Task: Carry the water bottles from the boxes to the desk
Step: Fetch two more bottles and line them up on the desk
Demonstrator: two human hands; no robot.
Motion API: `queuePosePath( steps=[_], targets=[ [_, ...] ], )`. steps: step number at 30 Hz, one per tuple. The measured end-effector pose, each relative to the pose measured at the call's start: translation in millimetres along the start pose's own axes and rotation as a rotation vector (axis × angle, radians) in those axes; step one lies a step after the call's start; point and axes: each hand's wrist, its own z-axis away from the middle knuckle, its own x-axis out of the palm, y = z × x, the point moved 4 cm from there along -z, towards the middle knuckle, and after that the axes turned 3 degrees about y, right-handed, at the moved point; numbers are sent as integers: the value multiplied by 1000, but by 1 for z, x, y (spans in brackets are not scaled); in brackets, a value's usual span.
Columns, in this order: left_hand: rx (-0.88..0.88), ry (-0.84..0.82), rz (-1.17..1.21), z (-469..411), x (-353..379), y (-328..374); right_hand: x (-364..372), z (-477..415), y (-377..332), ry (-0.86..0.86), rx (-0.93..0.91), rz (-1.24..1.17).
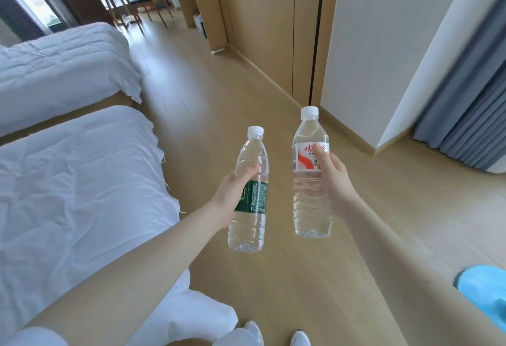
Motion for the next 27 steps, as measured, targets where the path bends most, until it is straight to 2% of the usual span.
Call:
queuePosePath(
  steps=[10, 23, 27],
  targets=[
    [-66, 38, 125, -98, -21, 26, 53, -90, -15, 6, 16, 81],
    [35, 56, 272, -253, -130, 115, 195, -233, -84, -69, -27, 184],
    [9, 87, 267, -283, -151, 126, 221, -267, -87, -100, -7, 203]
  ],
)
